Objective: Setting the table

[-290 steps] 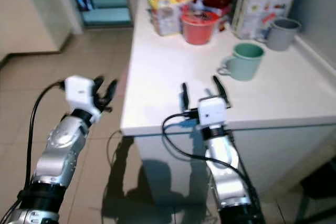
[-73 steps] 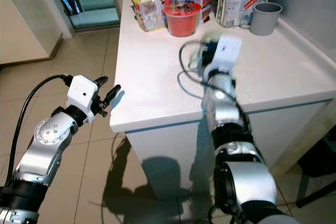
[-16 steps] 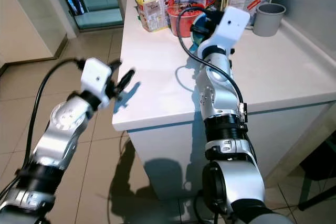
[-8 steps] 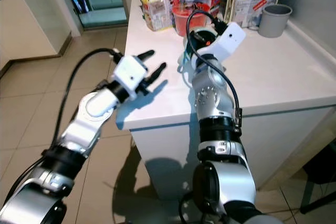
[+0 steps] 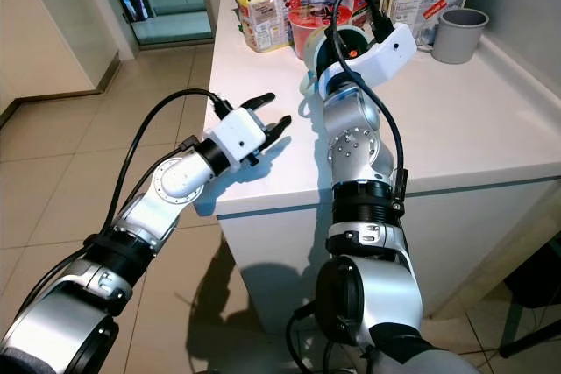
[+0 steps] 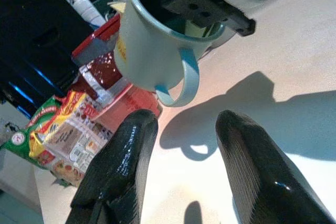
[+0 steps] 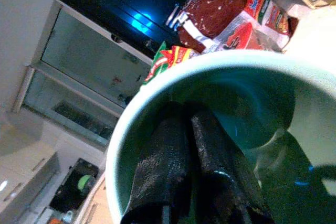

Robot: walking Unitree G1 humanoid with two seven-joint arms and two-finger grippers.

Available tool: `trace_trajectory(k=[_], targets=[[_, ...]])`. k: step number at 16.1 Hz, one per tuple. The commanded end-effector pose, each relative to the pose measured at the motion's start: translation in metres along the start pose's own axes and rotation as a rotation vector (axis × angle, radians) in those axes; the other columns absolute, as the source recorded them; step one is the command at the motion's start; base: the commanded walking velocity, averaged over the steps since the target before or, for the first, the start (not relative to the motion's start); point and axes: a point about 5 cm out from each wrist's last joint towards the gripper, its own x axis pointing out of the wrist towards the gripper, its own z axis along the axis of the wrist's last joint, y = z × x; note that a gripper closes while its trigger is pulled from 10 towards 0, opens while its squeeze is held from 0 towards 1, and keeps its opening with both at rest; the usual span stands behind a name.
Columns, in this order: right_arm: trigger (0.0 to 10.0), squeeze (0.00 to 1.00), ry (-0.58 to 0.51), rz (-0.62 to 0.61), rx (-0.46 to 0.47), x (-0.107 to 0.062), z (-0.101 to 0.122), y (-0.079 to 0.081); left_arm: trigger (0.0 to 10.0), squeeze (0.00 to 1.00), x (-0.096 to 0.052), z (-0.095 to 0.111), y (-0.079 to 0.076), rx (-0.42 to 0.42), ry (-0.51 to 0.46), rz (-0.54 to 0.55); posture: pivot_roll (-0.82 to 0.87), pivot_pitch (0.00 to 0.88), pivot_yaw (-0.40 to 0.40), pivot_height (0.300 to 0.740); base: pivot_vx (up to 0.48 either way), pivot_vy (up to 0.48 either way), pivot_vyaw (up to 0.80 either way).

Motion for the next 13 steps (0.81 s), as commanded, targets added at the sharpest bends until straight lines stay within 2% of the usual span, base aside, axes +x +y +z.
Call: trace_trajectory(k=[1, 4, 6, 10, 13], targets=[[10.0, 0.0, -0.02, 0.051, 0.027, 0.002, 0.008, 0.018, 10.0, 0.0, 0.004, 0.003, 0.004, 0.037, -0.012, 0.006, 0.04, 0.0, 0.076, 0.74, 0.0, 0.0, 0.0], [10.0, 0.0, -0.007, 0.062, 0.063, 0.001, 0.007, 0.021, 10.0, 0.0, 0.009, 0.007, 0.007, 0.095, -0.04, 0.017, 0.05, 0.0, 0.074, 0.74, 0.0, 0.0, 0.0], [10.0, 0.0, 0.018, 0.062, 0.058, -0.002, 0.001, 0.019, 10.0, 0.0, 0.014, 0.015, 0.013, 0.208, -0.087, 0.021, 0.05, 0.0, 0.073, 0.74, 0.0, 0.0, 0.0], [10.0, 0.0, 0.045, 0.06, 0.053, -0.006, -0.004, 0.015, 10.0, 0.0, 0.018, 0.022, 0.014, 0.305, -0.131, 0.001, 0.04, 0.0, 0.076, 0.74, 0.0, 0.0, 0.0], [10.0, 0.0, 0.068, 0.063, 0.053, -0.009, -0.01, 0.014, 10.0, 0.0, 0.022, 0.026, 0.015, 0.348, -0.152, 0.002, 0.04, 0.0, 0.076, 0.74, 0.0, 0.0, 0.0]])
